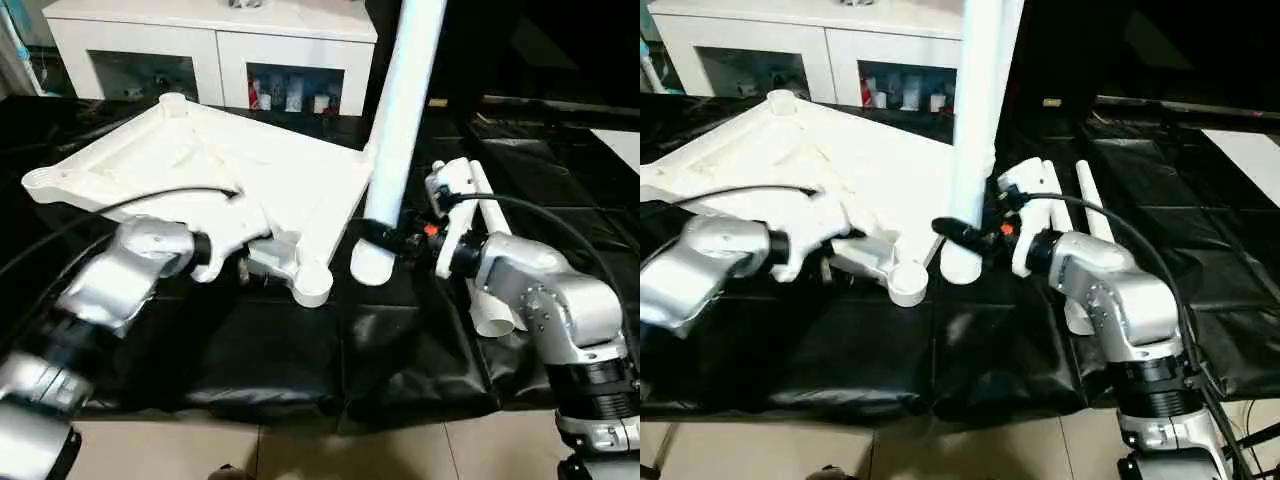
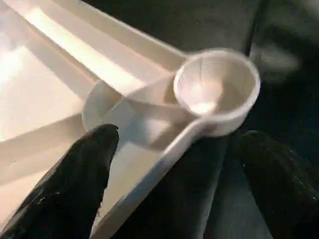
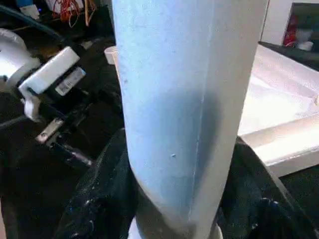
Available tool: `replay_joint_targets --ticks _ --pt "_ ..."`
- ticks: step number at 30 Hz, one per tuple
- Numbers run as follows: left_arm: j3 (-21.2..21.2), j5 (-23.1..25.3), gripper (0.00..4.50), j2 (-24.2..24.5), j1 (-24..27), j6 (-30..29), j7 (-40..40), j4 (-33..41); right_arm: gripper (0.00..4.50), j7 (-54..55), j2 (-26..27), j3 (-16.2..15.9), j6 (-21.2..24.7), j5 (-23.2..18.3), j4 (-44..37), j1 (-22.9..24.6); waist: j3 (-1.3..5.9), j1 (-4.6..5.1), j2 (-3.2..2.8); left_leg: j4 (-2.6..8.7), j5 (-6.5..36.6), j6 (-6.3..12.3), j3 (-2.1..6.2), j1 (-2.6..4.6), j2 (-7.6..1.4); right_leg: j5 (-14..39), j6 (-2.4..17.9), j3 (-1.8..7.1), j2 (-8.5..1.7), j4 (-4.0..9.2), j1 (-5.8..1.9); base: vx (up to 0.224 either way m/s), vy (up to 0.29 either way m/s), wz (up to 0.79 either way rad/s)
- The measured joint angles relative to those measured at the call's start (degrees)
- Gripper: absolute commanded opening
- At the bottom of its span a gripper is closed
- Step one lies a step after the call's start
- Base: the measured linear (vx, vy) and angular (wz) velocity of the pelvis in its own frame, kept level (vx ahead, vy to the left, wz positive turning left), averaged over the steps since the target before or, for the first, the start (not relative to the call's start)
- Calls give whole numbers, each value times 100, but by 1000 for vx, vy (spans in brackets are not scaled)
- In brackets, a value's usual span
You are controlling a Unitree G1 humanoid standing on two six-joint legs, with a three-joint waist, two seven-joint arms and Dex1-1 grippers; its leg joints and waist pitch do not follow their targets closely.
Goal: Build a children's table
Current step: Insert table leg to table base
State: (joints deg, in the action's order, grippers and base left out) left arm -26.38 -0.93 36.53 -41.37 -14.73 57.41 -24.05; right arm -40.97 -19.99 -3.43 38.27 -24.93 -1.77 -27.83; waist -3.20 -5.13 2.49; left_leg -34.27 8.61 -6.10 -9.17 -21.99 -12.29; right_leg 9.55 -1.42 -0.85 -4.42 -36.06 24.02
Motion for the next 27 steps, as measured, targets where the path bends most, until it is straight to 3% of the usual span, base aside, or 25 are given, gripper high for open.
replay_joint_targets --ticks 4,6,10,13,15,24,26,27 --pt "-342 730 430 -250 -533 635 -220 -1245 186 -22 -17 -194 -38 93 -28 100 1 1 -15 0 0 0 1 2 1 -4 5 0 -1 0 -1 0 0 0" --pt "-395 869 393 -330 -586 749 -328 -1434 186 -21 -17 -214 -41 95 -33 101 1 1 -15 0 0 0 2 2 1 -4 6 0 -1 0 -1 0 0 0" --pt "-601 1128 387 -609 -822 1116 -424 -2192 186 -1 -16 -241 -85 110 -64 123 0 -5 -31 0 0 0 3 -1 1 -4 6 -1 -1 1 0 0 0 0" --pt "-605 1215 349 -811 -956 1358 -463 -2680 186 -2 -7 -274 -88 114 -106 135 0 -9 -31 0 0 0 3 -1 1 -4 6 -1 -1 1 0 0 0 0" --pt "-605 1307 350 -922 -1073 1528 -469 -2990 186 -2 -8 -275 -95 125 -174 138 0 -12 -35 0 0 0 4 1 1 -5 7 -1 -1 1 -2 0 0 0" --pt "-591 1366 265 -1008 -1278 1865 85 -3486 186 -9 -23 -345 -142 211 -202 157 3 -14 -46 0 0 0 5 6 1 -8 13 0 -1 1 -5 0 0 0" --pt "-552 1363 267 -1012 -1306 1890 239 -3507 186 -18 -28 -375 -149 220 -202 167 3 -15 -46 0 0 0 5 5 1 -8 13 0 -1 1 -4 0 0 0" --pt "-530 1359 232 -1018 -1324 1889 380 -3517 186 -28 -29 -383 -153 226 -201 168 3 -14 -46 1 0 0 5 5 1 -8 13 0 -1 3 -4 0 0 0"
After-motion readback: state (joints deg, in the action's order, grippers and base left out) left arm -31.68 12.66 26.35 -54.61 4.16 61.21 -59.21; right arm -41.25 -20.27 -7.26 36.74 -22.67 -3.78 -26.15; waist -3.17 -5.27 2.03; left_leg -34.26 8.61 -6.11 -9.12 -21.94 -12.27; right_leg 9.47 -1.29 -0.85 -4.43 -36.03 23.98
